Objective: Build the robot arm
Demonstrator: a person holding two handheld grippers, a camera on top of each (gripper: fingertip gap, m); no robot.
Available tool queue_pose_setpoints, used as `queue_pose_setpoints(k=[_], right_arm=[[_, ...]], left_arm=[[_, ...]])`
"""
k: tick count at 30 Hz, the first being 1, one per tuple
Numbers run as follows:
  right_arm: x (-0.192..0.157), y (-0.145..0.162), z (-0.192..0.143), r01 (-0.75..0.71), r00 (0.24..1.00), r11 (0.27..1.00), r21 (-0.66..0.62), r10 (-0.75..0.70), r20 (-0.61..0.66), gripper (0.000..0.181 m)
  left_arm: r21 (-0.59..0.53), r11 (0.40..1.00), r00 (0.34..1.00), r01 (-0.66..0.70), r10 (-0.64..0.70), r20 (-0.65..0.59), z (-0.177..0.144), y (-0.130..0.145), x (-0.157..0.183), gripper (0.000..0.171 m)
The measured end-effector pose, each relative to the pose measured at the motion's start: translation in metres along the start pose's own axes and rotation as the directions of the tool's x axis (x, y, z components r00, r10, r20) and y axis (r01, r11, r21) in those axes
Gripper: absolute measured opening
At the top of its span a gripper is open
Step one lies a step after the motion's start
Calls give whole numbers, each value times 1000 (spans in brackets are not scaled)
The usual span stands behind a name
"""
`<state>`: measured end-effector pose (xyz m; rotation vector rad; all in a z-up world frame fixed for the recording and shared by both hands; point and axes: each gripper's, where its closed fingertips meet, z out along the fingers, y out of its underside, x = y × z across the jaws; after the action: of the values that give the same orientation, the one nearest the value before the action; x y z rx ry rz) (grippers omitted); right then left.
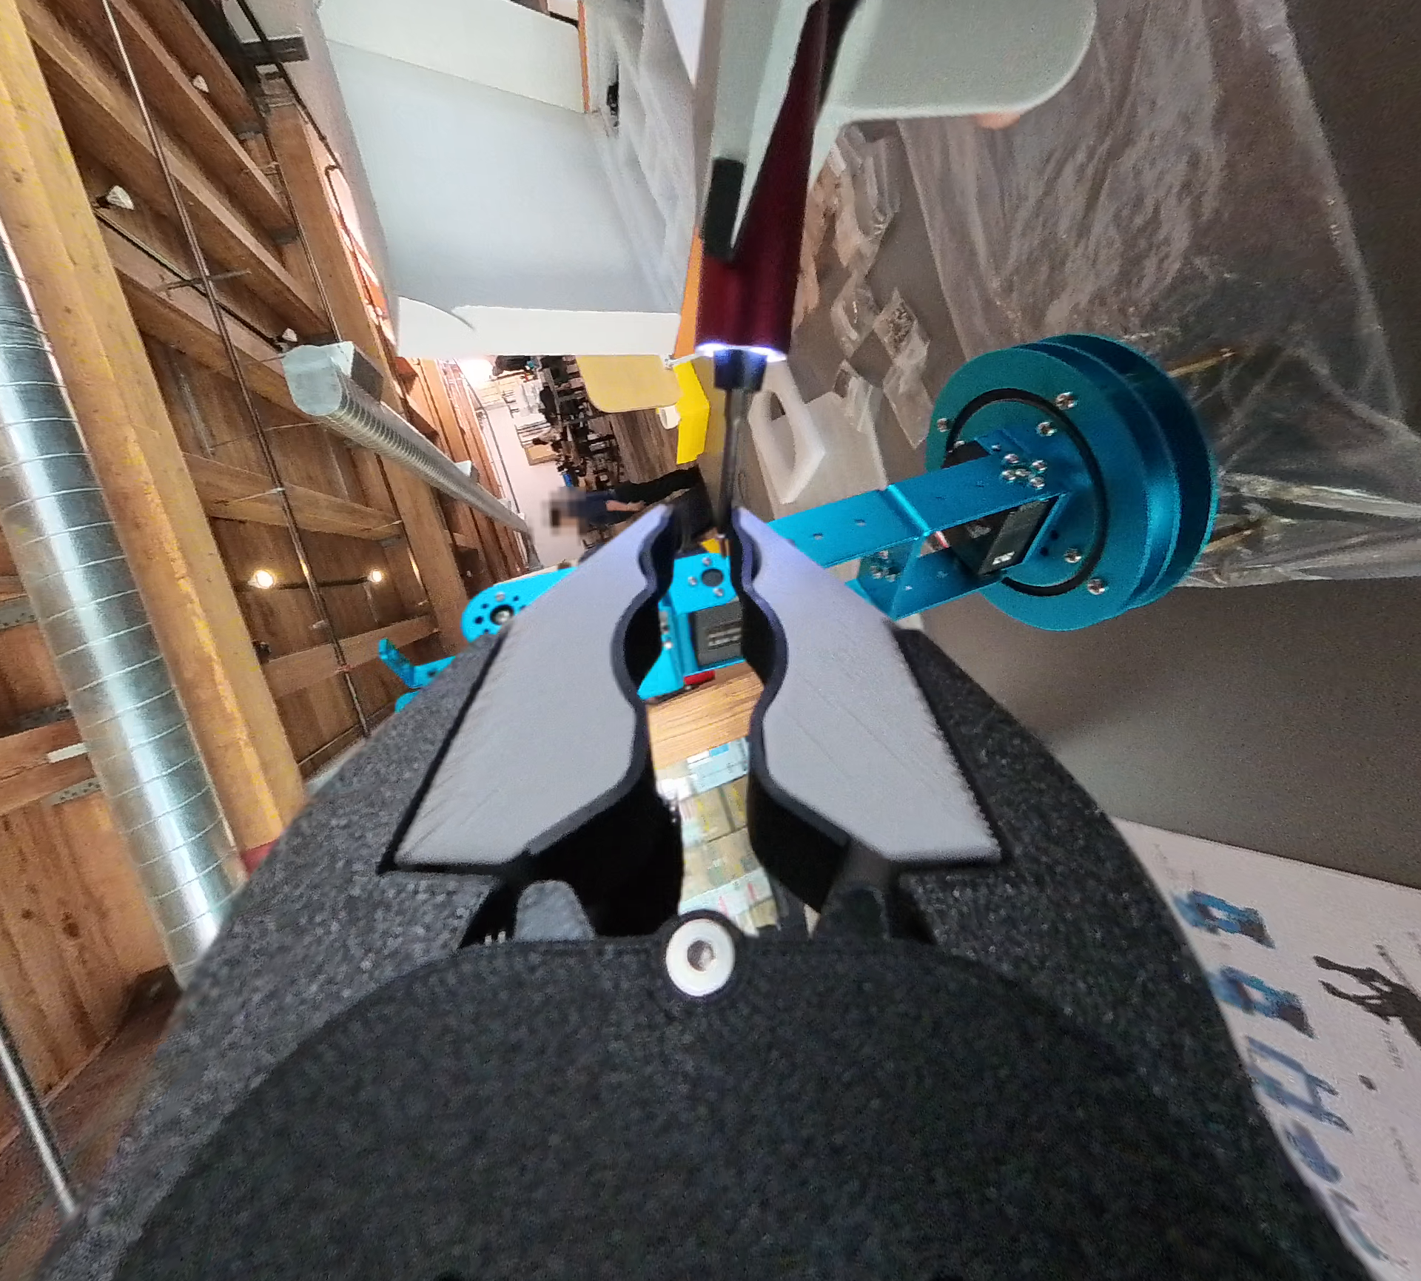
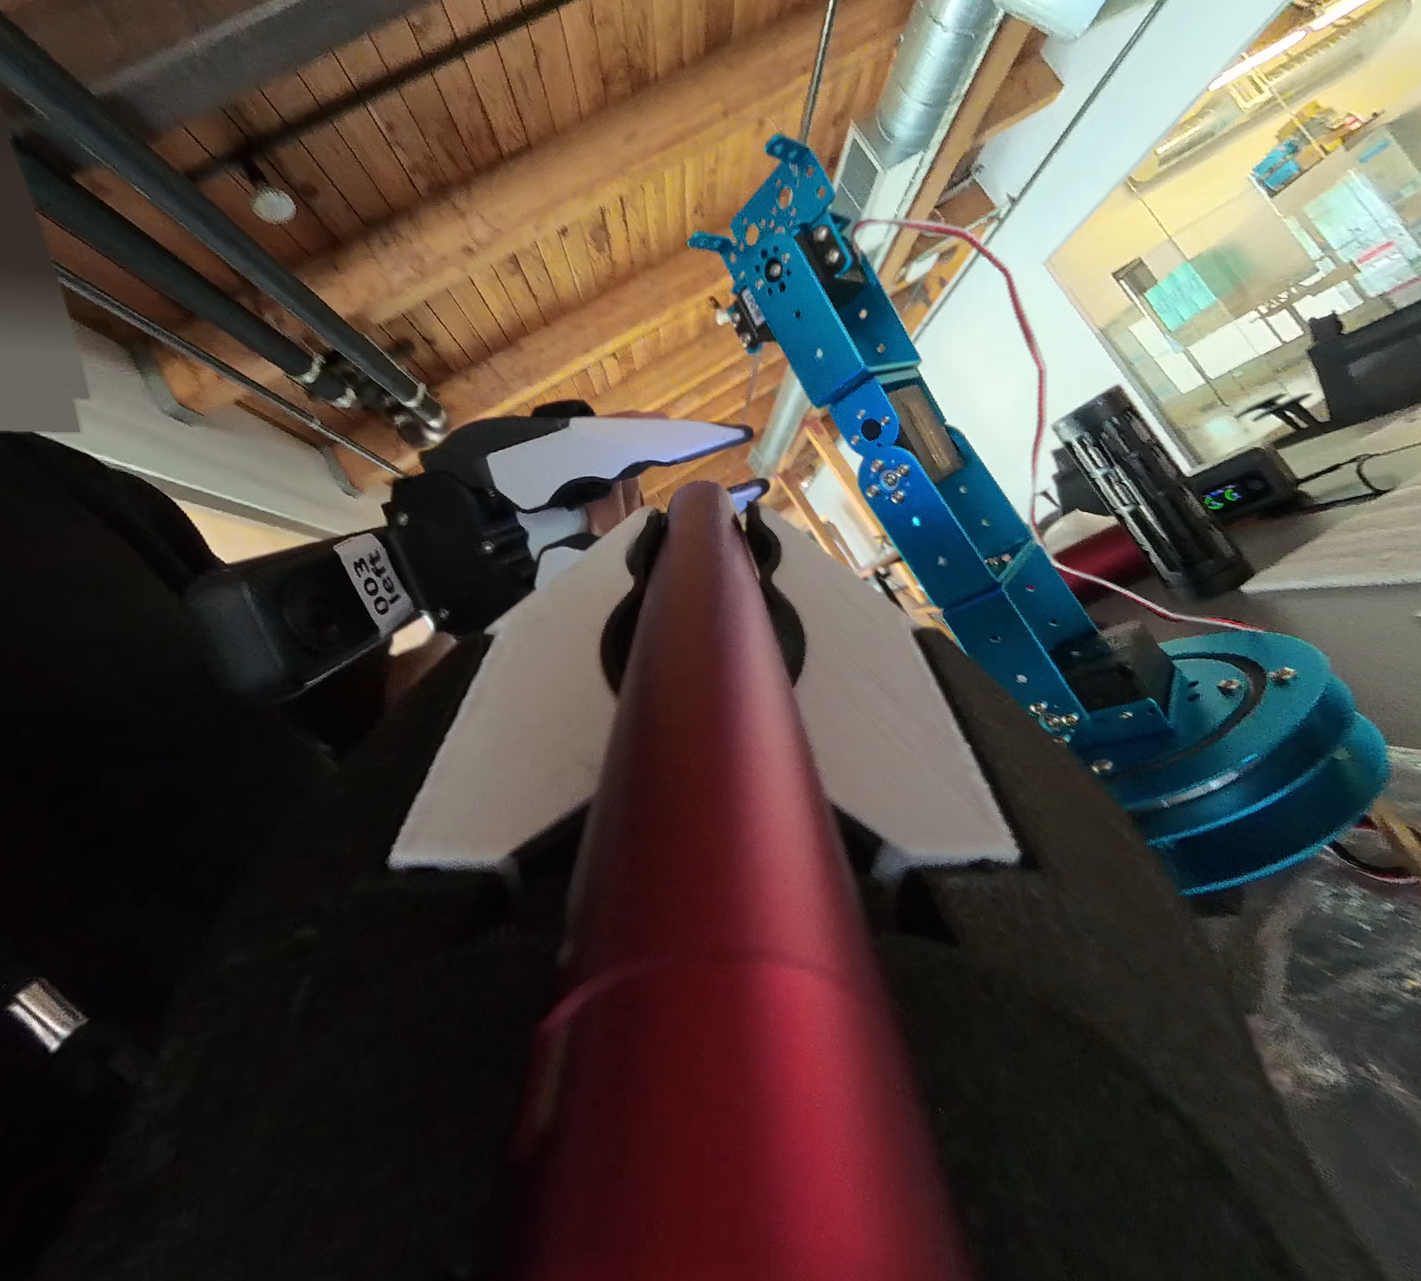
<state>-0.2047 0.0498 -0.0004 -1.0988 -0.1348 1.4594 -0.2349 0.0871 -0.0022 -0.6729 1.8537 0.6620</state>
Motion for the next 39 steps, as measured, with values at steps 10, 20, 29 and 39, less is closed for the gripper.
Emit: queue_pose_setpoints(k=[10,20,29,39], right_arm=[[-4,-20,0,-72,996,992,106,65,68,23],[5,-22,3,248,966,965,83,-240,-96,22],[-11,-38,27,601,751,797,-54,-587,-302,23],[-13,-44,36,633,691,768,-94,-616,-378,22]], left_arm=[[-10,1000,999,15,-15,46,-10,5,-19,28],[165,494,501,854,-865,-1,-30,44,-28,45],[167,-48,-10,985,-975,-220,25,66,-13,95],[247,-52,-4,968,-981,-194,41,59,-27,90]])
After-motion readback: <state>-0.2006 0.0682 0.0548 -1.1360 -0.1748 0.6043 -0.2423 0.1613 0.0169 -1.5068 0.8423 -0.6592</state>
